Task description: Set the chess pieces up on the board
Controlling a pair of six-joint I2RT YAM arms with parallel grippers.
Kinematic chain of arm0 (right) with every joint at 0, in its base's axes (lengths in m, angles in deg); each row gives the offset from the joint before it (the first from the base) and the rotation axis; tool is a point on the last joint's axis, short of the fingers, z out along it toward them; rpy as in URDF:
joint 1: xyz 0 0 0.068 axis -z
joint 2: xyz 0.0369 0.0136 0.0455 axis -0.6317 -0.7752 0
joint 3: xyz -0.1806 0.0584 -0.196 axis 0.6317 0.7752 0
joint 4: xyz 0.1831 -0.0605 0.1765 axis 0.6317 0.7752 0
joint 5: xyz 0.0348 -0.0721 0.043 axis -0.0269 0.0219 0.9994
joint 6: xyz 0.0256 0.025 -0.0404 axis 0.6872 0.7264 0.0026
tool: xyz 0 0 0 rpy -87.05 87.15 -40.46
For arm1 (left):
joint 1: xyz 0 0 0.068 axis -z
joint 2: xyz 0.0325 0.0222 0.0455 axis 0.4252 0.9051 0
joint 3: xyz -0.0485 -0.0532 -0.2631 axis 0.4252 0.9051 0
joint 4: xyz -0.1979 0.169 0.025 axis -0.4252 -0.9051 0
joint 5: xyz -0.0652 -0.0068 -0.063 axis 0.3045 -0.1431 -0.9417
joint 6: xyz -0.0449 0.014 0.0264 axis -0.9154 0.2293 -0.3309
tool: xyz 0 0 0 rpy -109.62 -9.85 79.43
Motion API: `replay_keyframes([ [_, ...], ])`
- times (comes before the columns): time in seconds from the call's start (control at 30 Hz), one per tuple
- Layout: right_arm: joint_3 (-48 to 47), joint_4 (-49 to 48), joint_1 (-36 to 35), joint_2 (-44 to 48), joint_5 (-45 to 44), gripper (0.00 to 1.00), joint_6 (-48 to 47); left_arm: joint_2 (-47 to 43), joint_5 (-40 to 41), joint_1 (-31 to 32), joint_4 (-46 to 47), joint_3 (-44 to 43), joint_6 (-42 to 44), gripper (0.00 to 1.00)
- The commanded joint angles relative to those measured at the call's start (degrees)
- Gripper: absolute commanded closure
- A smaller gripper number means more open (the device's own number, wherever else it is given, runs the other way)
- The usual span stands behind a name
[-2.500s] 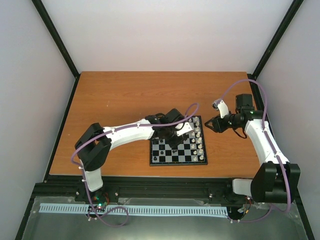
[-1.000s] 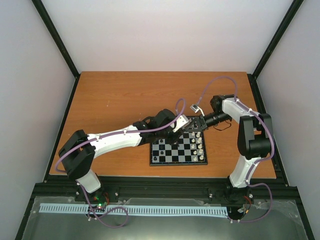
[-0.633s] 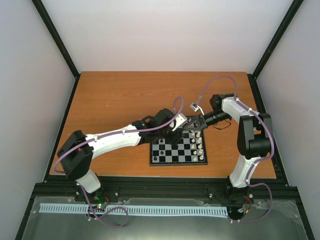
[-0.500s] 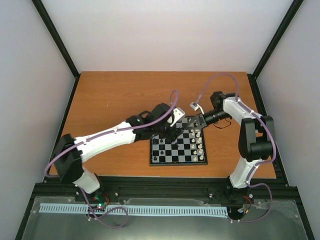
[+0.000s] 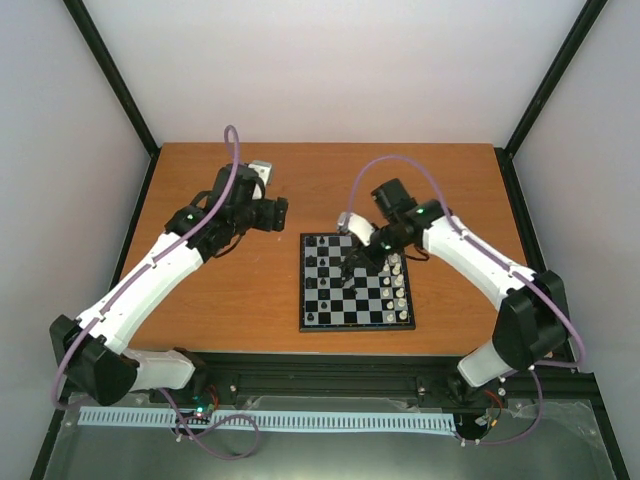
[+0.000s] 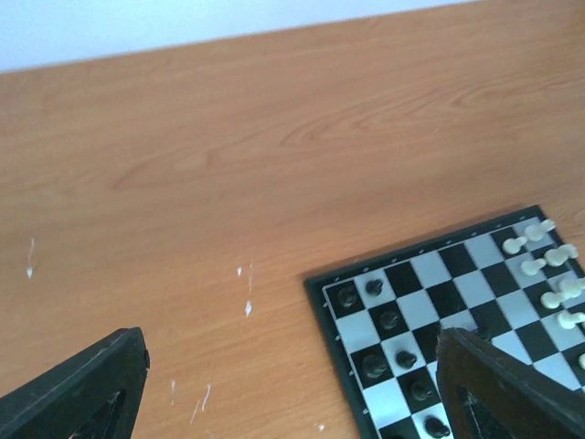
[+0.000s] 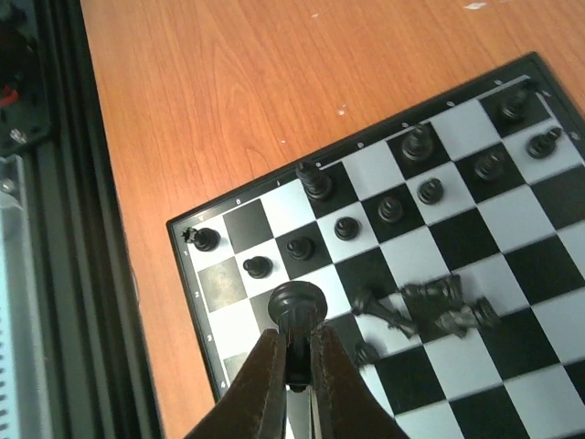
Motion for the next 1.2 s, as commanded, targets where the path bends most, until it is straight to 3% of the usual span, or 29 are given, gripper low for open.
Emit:
replay_keyframes([
  [0.0, -0.2, -4.2, -8.4, -2.6, -13.4, 0.97, -1.4, -1.6, -3.1, -4.6, 0.4, 3.0, -3.2, 0.11],
  [0.23, -4.7, -4.1, -18.9, -11.0, -19.3, 0.97, -4.2, -3.9, 3.7, -5.1, 1.1, 5.5, -1.9, 0.08],
  [0.43, -7.0, -4.0, -25.1, -16.7, -25.1, 0.97, -5.5, -4.7, 4.3, -5.1, 1.1, 5.8, -1.6, 0.07],
  [1.17, -9.9, -1.3, -27.5, -23.1, -26.6, 0.96, -6.0, -5.0, 3.5, -5.2, 1.7, 6.3, -0.5, 0.07],
])
